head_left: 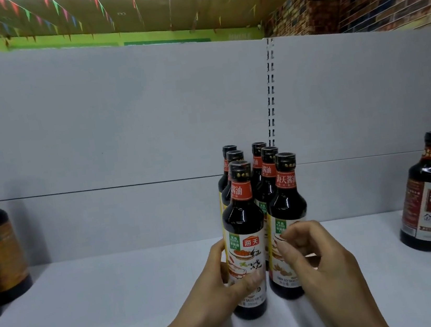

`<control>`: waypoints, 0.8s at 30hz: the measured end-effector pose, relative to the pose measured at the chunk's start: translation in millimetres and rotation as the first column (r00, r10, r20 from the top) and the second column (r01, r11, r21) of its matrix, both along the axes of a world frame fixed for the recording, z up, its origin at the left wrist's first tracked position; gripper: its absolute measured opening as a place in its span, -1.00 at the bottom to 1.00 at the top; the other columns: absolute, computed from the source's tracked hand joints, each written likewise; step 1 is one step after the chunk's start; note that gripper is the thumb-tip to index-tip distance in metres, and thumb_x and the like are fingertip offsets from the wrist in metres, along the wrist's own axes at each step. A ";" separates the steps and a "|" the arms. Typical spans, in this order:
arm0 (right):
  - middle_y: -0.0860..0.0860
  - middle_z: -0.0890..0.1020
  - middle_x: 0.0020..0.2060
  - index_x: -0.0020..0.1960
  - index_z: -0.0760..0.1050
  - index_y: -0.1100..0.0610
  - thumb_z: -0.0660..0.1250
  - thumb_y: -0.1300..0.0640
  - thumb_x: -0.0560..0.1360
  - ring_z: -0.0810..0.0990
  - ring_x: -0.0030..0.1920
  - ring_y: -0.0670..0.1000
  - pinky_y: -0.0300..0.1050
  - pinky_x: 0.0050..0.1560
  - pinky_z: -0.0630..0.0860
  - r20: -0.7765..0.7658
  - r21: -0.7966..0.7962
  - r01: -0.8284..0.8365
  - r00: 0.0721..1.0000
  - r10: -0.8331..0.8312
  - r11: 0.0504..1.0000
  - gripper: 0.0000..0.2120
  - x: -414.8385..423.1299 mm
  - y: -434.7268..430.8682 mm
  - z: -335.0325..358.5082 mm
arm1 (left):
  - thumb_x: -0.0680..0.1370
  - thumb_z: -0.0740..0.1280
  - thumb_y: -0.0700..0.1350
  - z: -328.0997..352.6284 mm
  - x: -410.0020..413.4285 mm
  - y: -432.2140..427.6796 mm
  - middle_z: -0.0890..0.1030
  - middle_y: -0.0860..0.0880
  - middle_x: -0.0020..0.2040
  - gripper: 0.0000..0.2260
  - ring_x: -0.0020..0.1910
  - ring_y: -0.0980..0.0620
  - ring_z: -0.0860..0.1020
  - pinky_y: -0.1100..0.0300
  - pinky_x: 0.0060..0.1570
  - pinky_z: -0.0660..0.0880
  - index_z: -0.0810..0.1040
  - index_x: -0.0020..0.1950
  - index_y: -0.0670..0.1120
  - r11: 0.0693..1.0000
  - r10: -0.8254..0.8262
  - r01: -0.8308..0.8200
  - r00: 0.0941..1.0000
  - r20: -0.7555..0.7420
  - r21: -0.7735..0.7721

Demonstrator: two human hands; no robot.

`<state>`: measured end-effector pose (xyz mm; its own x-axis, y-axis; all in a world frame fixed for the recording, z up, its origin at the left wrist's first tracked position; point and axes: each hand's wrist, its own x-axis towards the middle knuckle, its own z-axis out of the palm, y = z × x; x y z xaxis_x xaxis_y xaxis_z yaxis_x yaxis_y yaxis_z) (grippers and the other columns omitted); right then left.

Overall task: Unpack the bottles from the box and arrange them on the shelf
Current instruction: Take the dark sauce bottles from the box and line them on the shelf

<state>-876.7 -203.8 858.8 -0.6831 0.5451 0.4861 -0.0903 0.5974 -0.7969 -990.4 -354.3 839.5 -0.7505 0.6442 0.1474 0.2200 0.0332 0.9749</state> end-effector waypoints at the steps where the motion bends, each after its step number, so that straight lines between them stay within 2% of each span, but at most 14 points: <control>1: -0.21 0.64 -0.13 -0.05 0.50 -0.09 0.45 0.06 0.54 0.60 -0.09 -0.21 -0.20 -0.09 0.59 -0.005 -0.020 0.018 1.000 -0.018 1.000 -0.87 1.0 3.7 -0.9 | 0.46 0.51 0.07 0.1 -0.3 1.4 0.68 0.18 0.06 -0.47 0.07 0.26 0.64 0.35 0.02 0.58 0.35 0.34 0.25 1.000 0.019 -0.019 1.000 0.007 -0.004; 4: -0.08 0.62 -0.22 -0.05 0.44 -0.04 0.45 0.04 0.53 0.57 -0.17 -0.21 -0.18 -0.14 0.55 0.016 -0.065 0.050 0.999 -0.049 0.997 -0.82 0.7 13.5 -2.8 | 0.46 0.52 0.07 -0.7 -1.2 7.3 0.64 0.10 0.12 -0.49 0.11 0.19 0.63 0.31 0.03 0.57 0.36 0.32 0.20 0.999 0.049 -0.049 0.998 0.028 -0.009; 8: -0.06 0.60 -0.22 -0.03 0.40 -0.06 0.48 0.06 0.51 0.59 -0.20 -0.10 -0.12 -0.13 0.55 0.040 -0.104 0.071 0.997 -0.067 0.992 -0.76 -5.3 21.6 -7.9 | 0.50 0.49 0.05 -0.4 0.6 15.0 0.64 0.12 0.14 -0.54 0.13 0.17 0.63 0.36 -0.05 0.58 0.38 0.32 0.19 0.998 0.065 -0.065 0.997 0.028 -0.004; 12: -0.03 0.59 -0.22 0.02 0.36 -0.11 0.48 0.06 0.51 0.60 -0.19 -0.04 -0.06 -0.12 0.57 0.039 -0.127 0.070 0.997 -0.065 0.989 -0.71 -9.1 29.1 -14.2 | 0.52 0.47 0.06 1.0 1.8 20.1 0.58 0.20 0.16 -0.56 0.11 0.24 0.56 0.42 -0.15 0.53 0.37 0.32 0.21 0.995 0.102 -0.102 0.995 0.005 0.000; 14: -0.02 0.59 -0.19 0.08 0.34 -0.15 0.48 0.05 0.51 0.61 -0.16 -0.05 -0.11 -0.13 0.56 0.037 -0.135 0.064 0.998 -0.059 0.989 -0.67 -10.5 32.9 -17.2 | 0.52 0.47 0.06 -0.2 1.1 22.7 0.56 0.21 0.17 -0.56 0.13 0.25 0.54 0.43 -0.14 0.51 0.37 0.32 0.21 0.993 0.116 -0.116 0.993 -0.004 0.000; 16: -0.03 0.56 -0.11 0.16 0.32 -0.20 0.47 0.03 0.52 0.61 -0.13 -0.06 -0.15 -0.12 0.55 0.042 -0.146 0.061 0.998 -0.055 0.987 -0.62 -12.5 36.2 -19.3 | 0.52 0.47 0.06 0.0 1.2 24.9 0.54 0.22 0.16 -0.56 0.09 0.27 0.53 0.46 -0.22 0.49 0.36 0.31 0.22 0.991 0.134 -0.134 0.991 -0.021 -0.007; 19: -0.15 0.53 0.05 0.18 0.35 -0.26 0.45 -0.01 0.53 0.60 -0.06 -0.10 -0.14 -0.07 0.57 0.045 -0.128 0.056 0.998 -0.051 0.990 -0.64 -15.1 40.7 -22.2 | 0.52 0.47 0.05 -1.4 0.6 28.2 0.54 0.24 0.15 -0.55 0.06 0.30 0.52 0.50 -0.30 0.48 0.35 0.31 0.21 0.988 0.155 -0.156 0.987 -0.039 -0.014; 22: -0.25 0.56 0.13 0.20 0.37 -0.27 0.43 -0.05 0.53 0.60 0.05 -0.13 -0.02 0.07 0.62 0.046 -0.125 0.029 0.999 -0.024 0.992 -0.67 -17.2 42.6 -25.8 | 0.51 0.47 0.06 -4.4 0.1 30.2 0.54 0.17 0.22 -0.53 0.11 0.26 0.52 0.46 -0.22 0.50 0.34 0.34 0.19 0.986 0.165 -0.166 0.985 -0.046 -0.023; 24: -0.25 0.57 0.15 0.25 0.39 -0.23 0.42 -0.04 0.54 0.61 0.08 -0.14 0.01 0.09 0.64 0.038 -0.133 0.009 0.999 -0.004 0.991 -0.65 -18.4 43.7 -28.3 | 0.49 0.48 0.08 -7.5 -1.7 31.2 0.49 0.11 0.29 -0.51 0.17 0.20 0.51 0.38 -0.04 0.53 0.34 0.34 0.20 0.983 0.181 -0.183 0.982 -0.062 -0.028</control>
<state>-895.2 -160.1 830.5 -0.6957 0.6078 0.3828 -0.0552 0.4861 -0.8722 -992.1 -323.1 832.0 -0.8462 0.5031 0.1755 0.2643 0.1103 0.9581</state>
